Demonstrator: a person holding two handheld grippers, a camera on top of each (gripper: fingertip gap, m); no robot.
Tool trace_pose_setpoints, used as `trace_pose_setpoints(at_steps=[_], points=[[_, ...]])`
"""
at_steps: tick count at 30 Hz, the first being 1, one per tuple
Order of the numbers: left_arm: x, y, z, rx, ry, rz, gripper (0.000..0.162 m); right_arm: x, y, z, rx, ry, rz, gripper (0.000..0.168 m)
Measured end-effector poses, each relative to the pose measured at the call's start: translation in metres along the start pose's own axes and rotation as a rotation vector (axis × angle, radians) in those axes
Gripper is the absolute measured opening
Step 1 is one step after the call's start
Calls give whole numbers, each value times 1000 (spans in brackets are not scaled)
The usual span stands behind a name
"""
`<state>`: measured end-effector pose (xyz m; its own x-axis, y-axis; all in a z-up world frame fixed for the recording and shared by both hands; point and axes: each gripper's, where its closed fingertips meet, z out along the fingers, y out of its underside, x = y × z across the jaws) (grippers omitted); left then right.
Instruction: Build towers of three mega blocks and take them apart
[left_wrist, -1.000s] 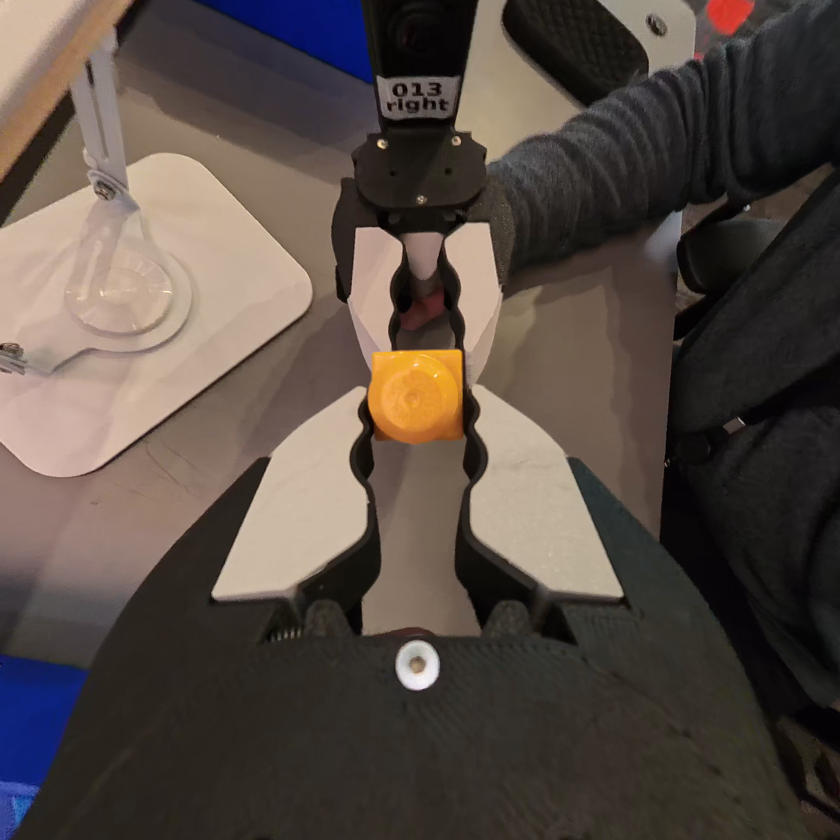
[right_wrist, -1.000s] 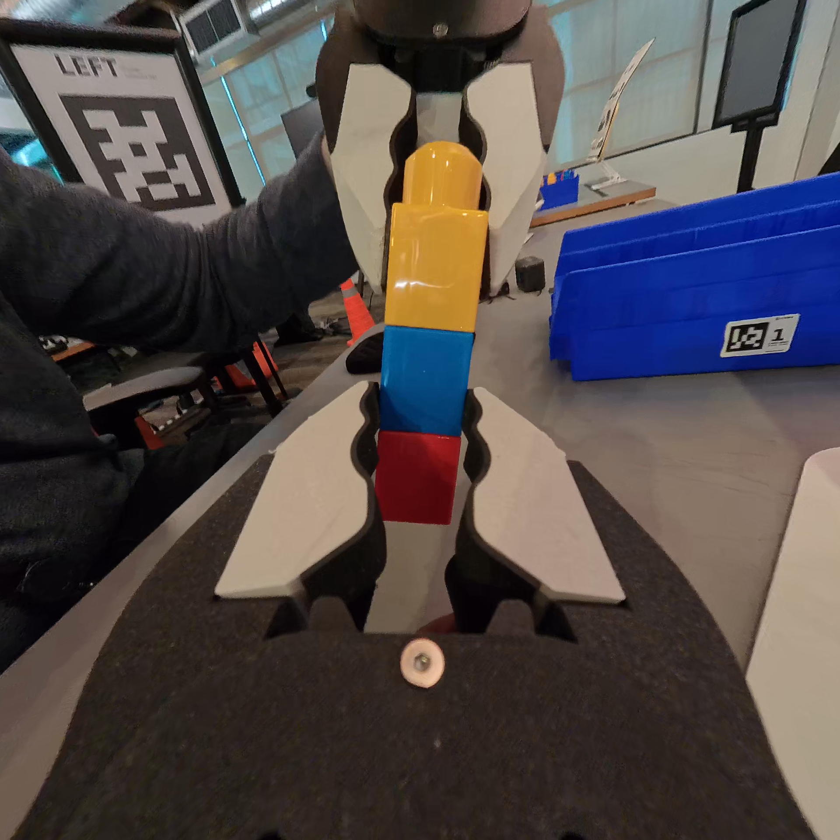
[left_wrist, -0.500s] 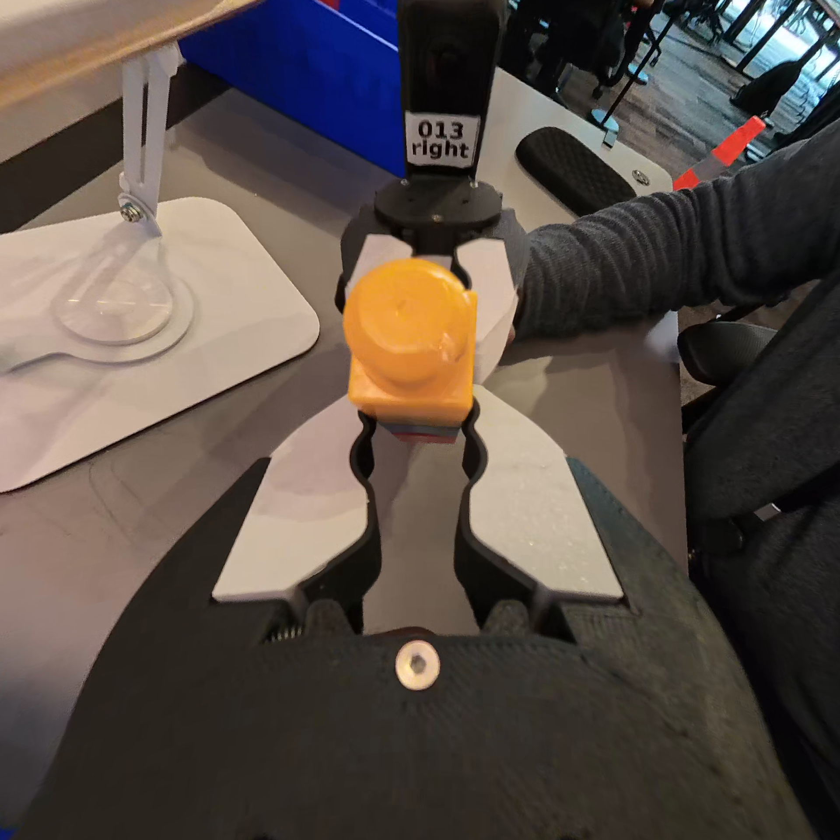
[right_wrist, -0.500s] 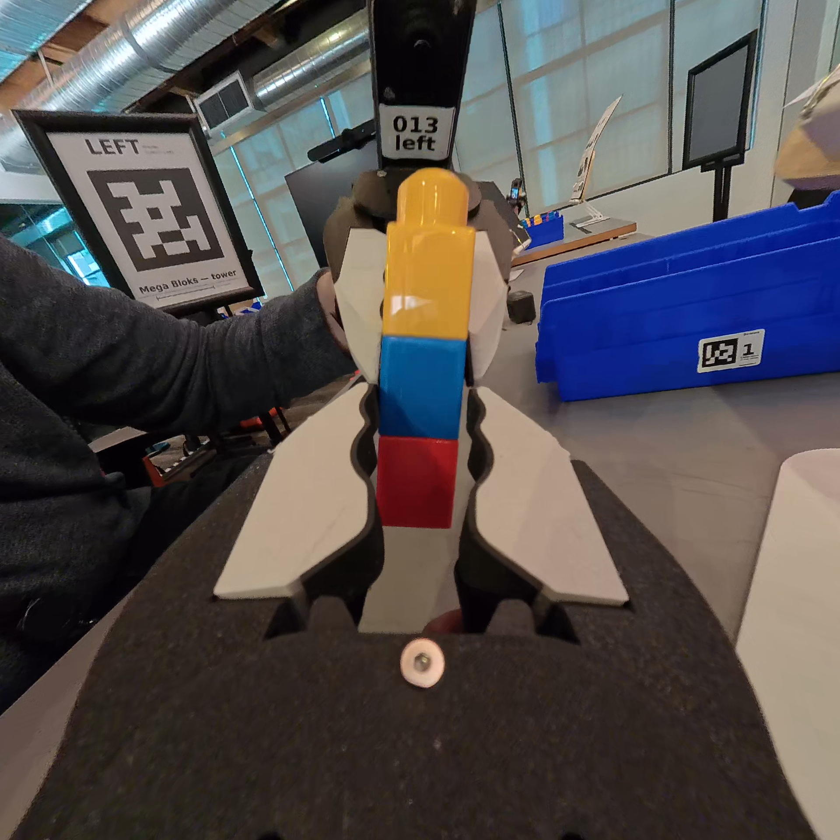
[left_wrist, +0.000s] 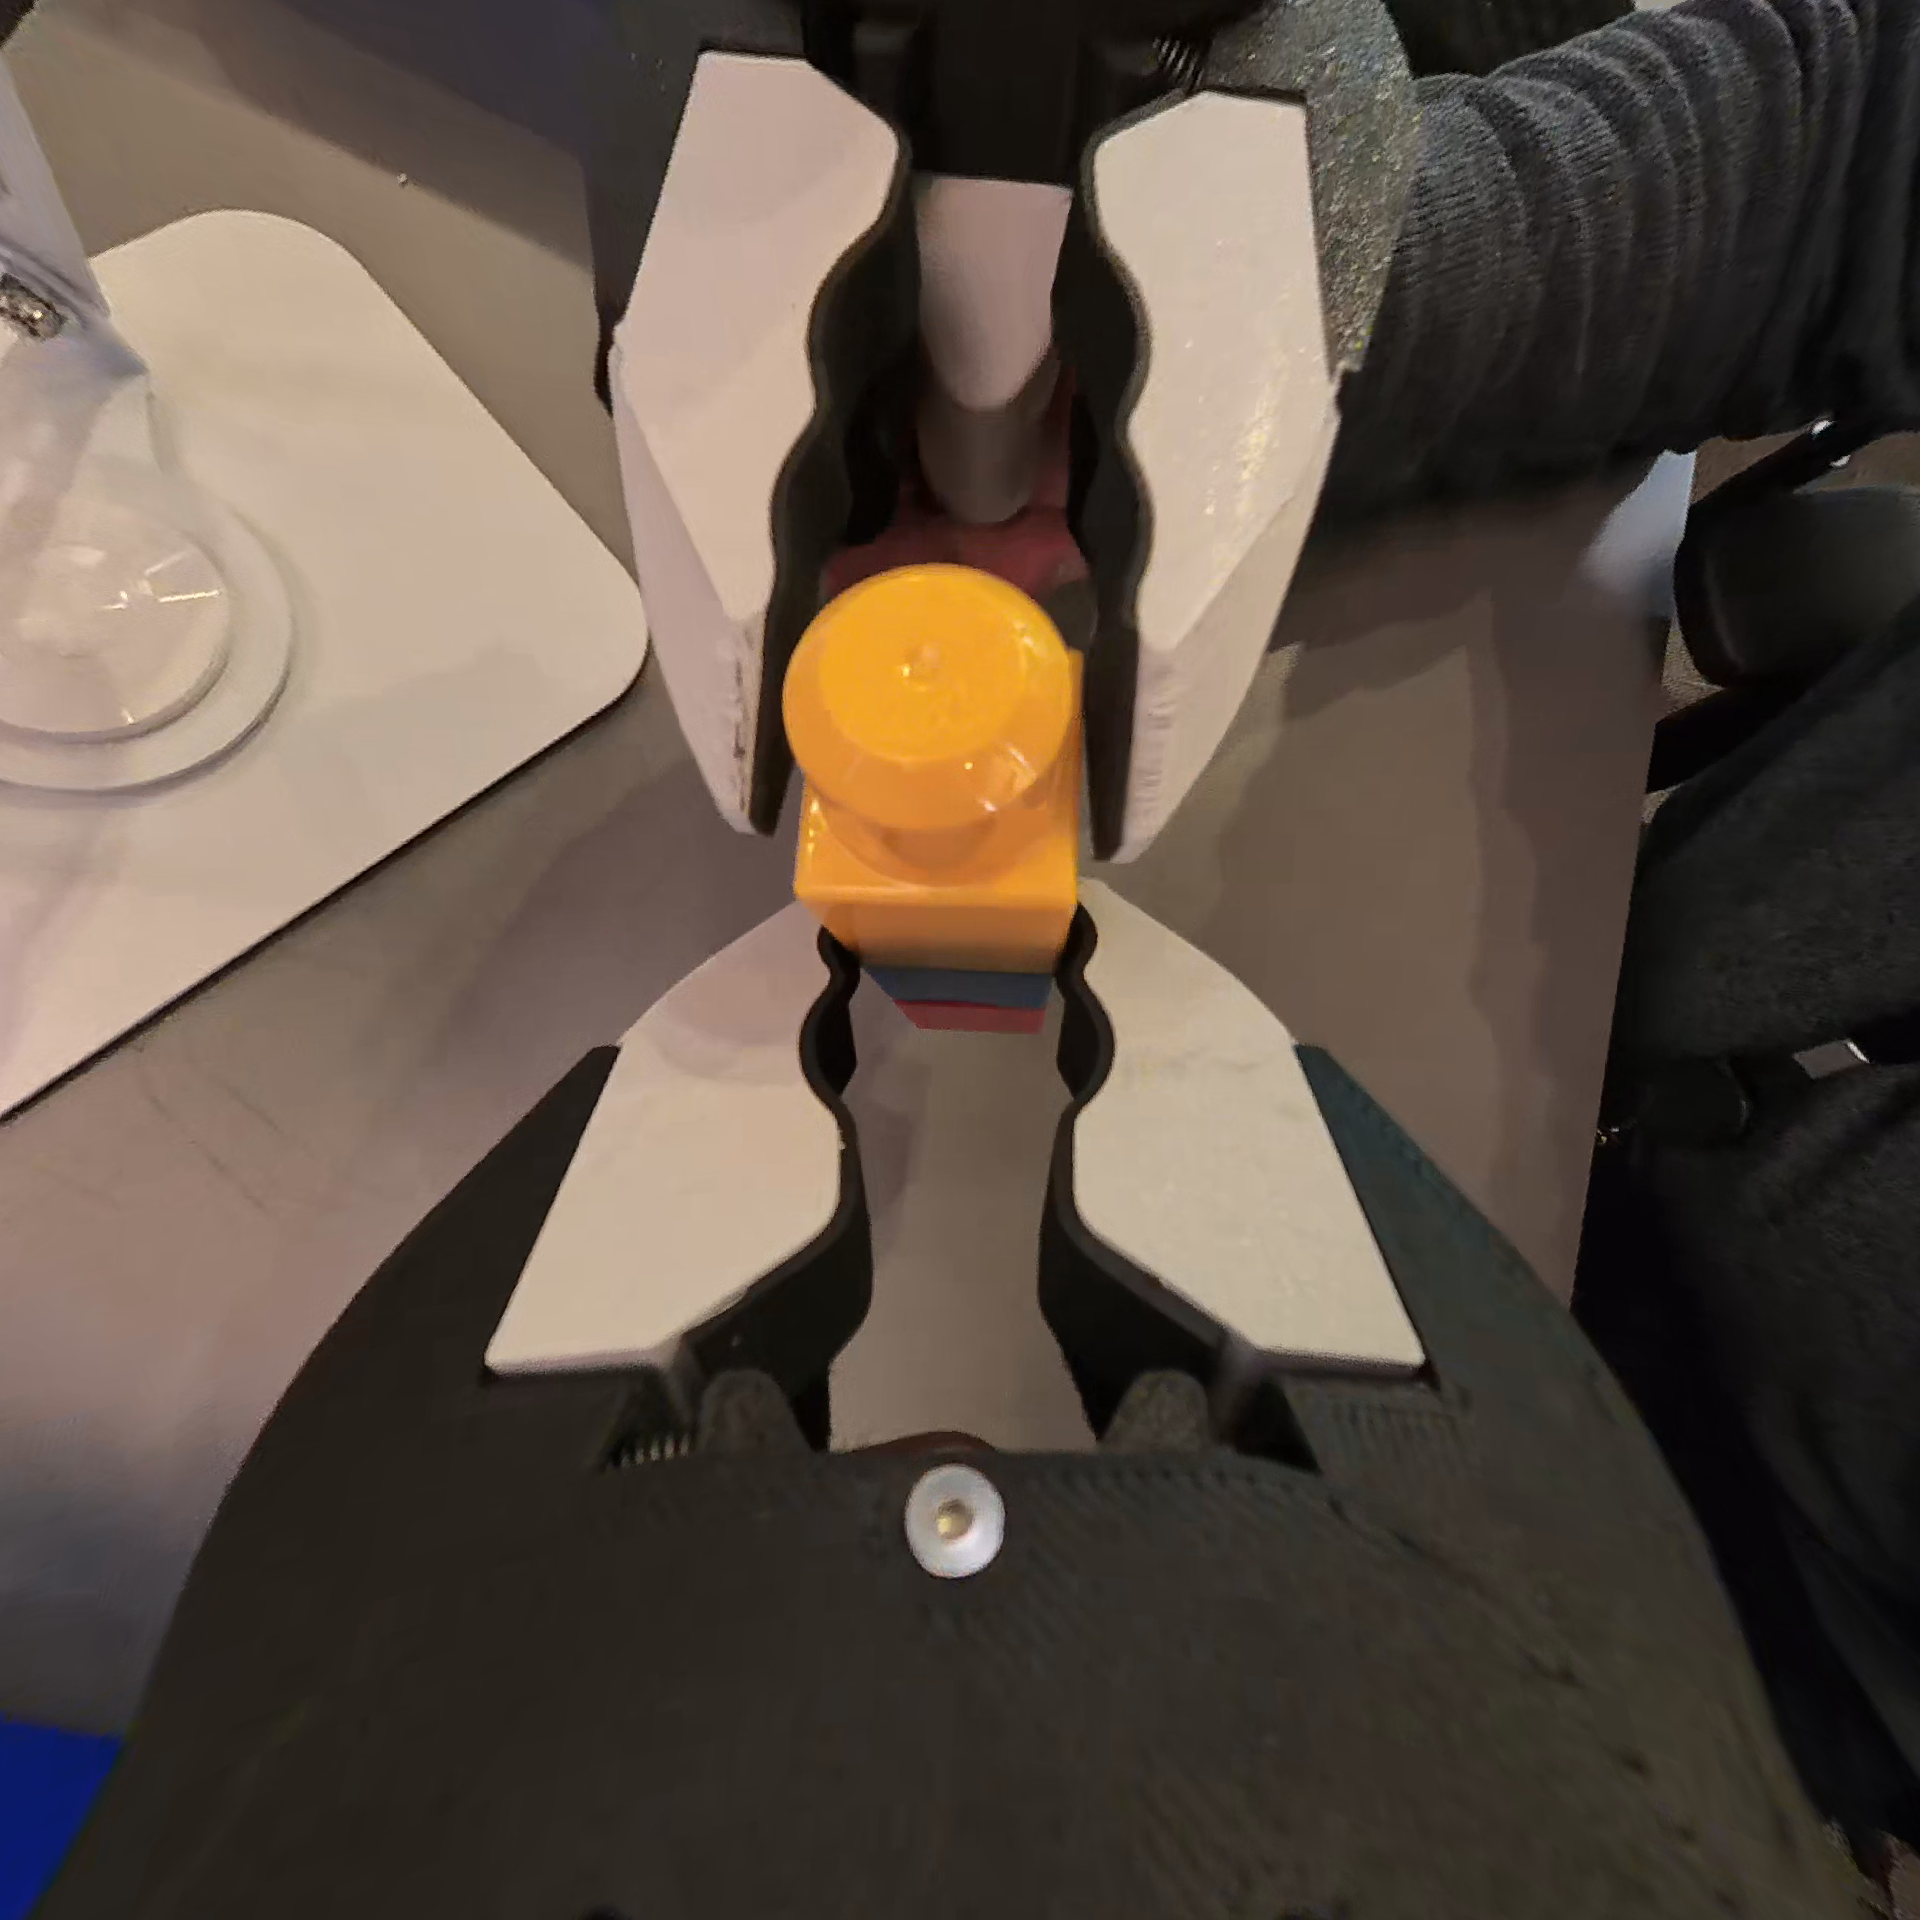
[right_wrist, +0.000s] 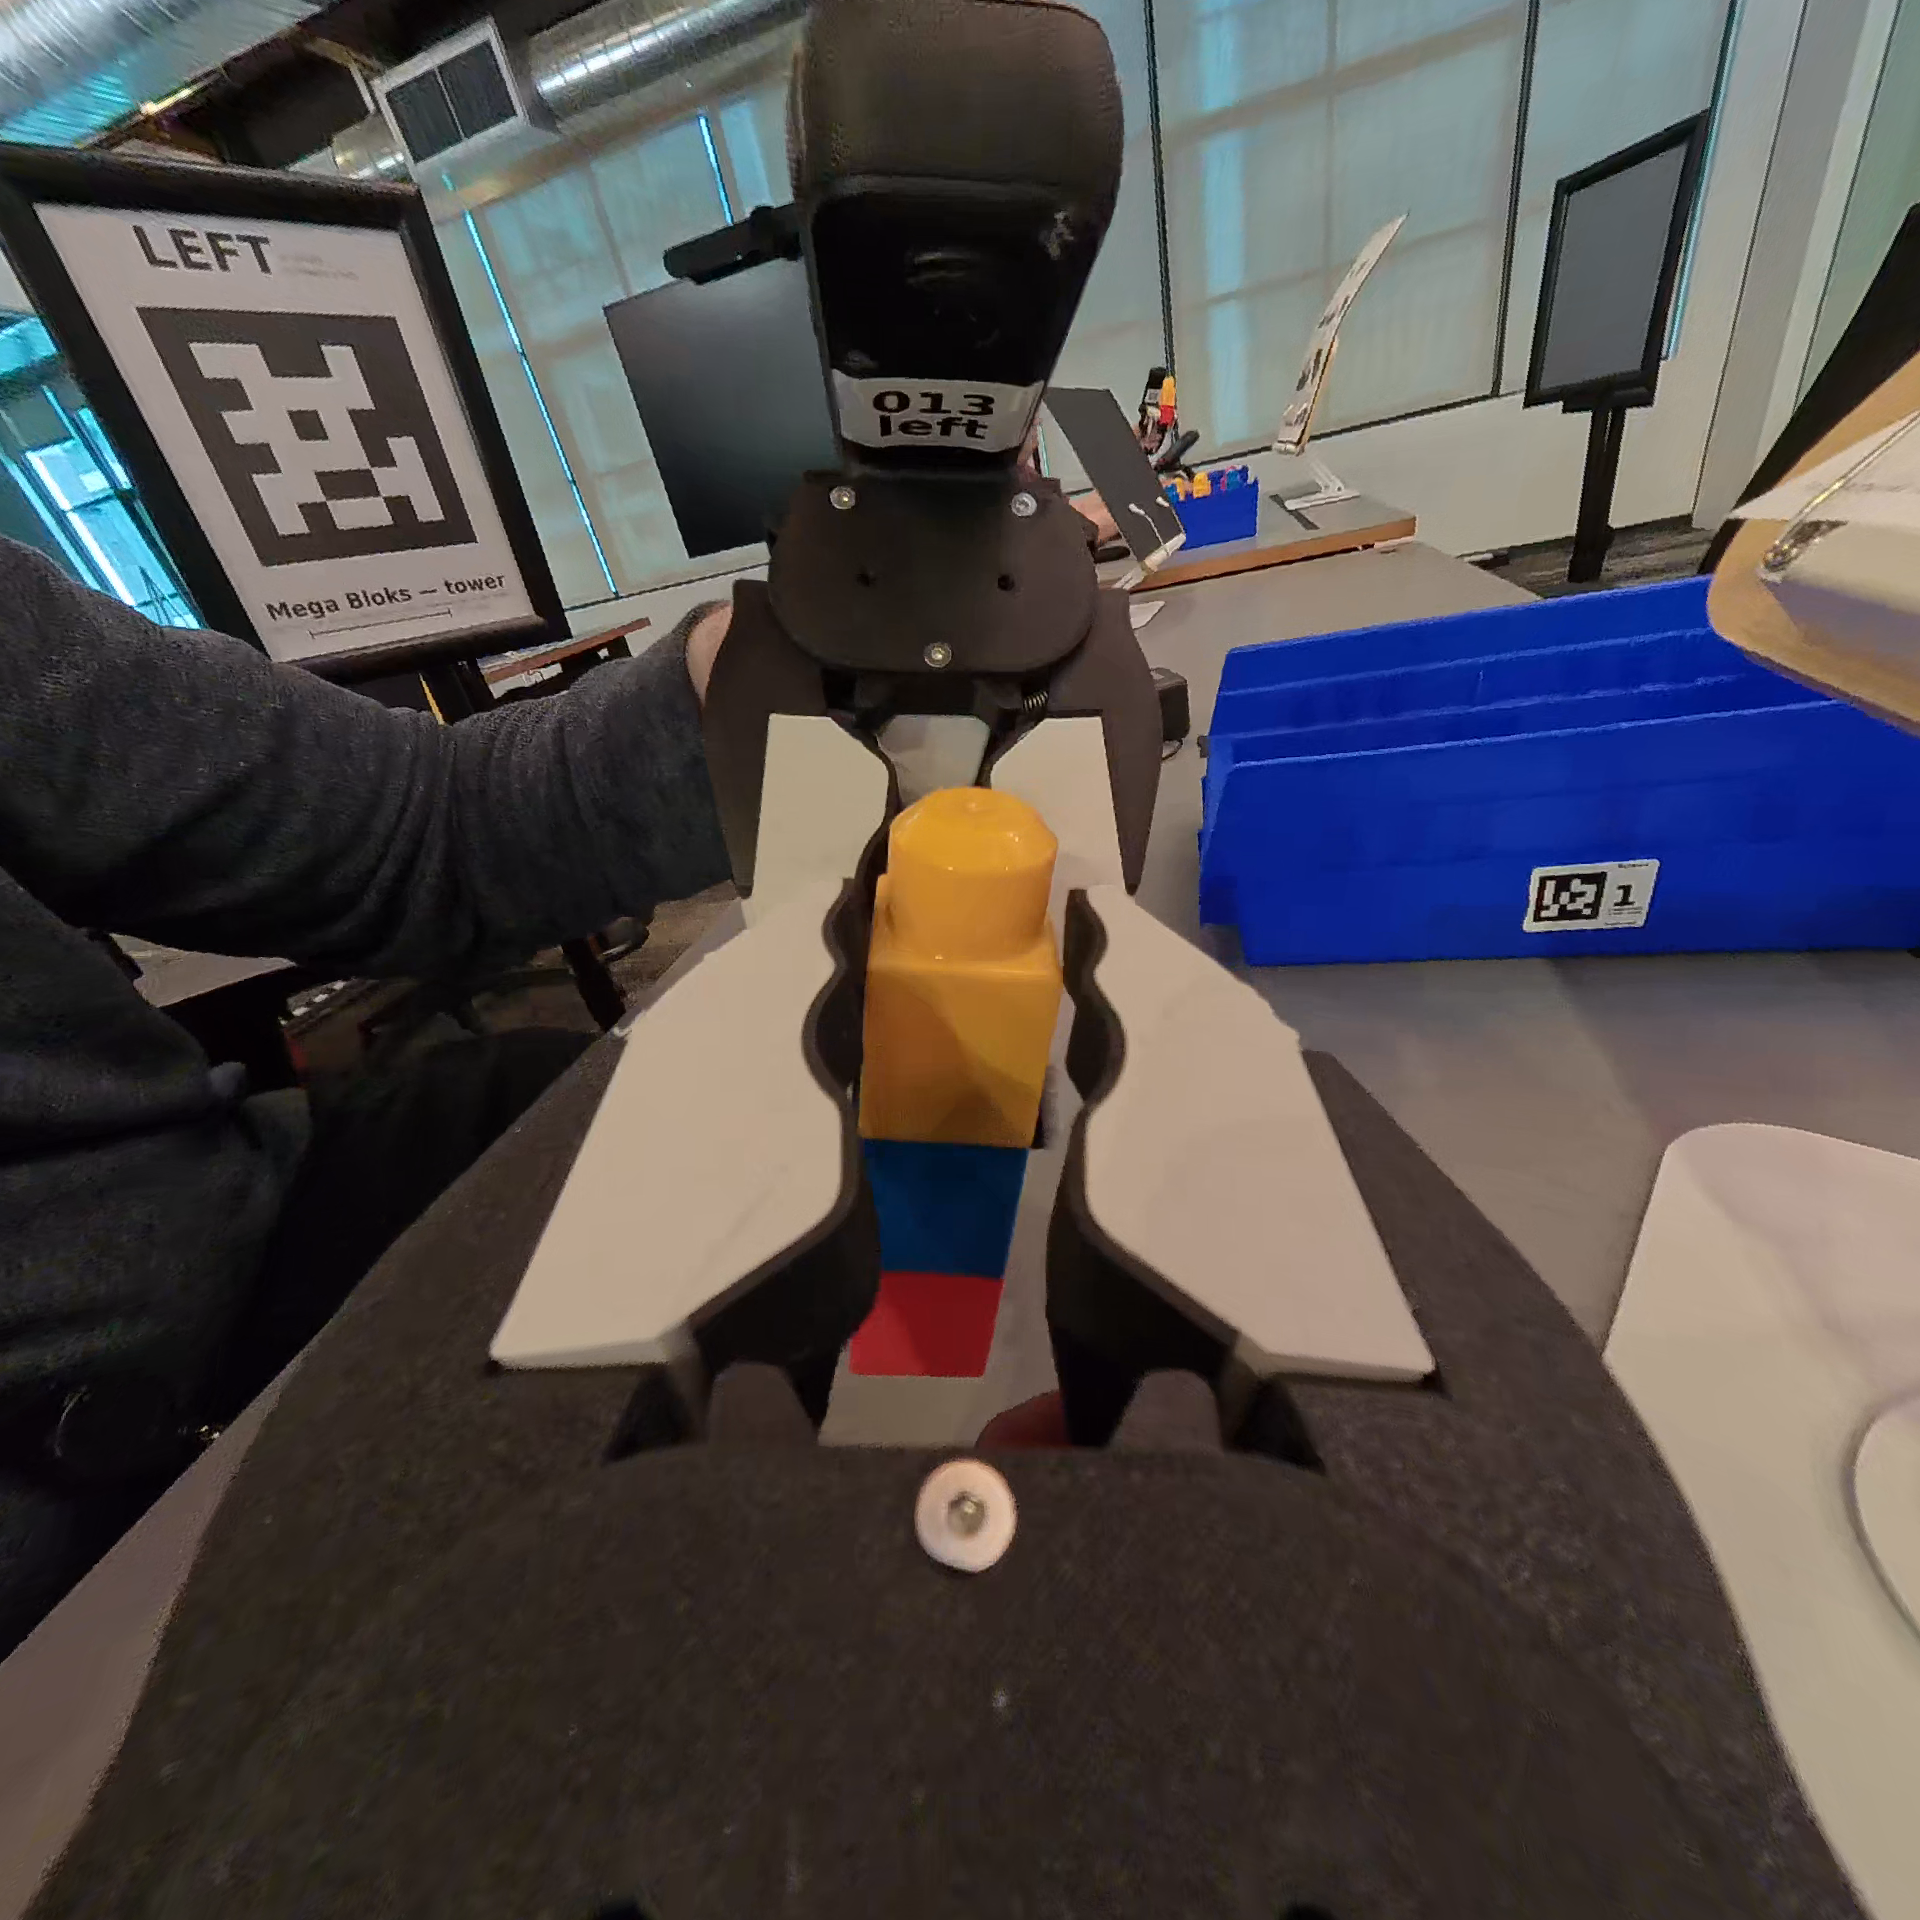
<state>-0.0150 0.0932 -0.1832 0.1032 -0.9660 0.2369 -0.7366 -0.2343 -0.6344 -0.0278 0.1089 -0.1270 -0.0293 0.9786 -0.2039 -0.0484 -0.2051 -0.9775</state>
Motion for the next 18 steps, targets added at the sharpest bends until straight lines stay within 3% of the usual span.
trace_pose_setpoints(at_steps=[7, 11, 18], points=[[1, -7, -2, 42, 4, 8, 36, -1, -5, -2, -31, 10, -10, 36], [5, -17, -16, 169, 37, -9, 49, 1, -17, -8, -30, 43, -31, 36], [-11, -11, -46, 371, 12, -95, 41, 5, -83, -64, 3, 228, -144, 35]])
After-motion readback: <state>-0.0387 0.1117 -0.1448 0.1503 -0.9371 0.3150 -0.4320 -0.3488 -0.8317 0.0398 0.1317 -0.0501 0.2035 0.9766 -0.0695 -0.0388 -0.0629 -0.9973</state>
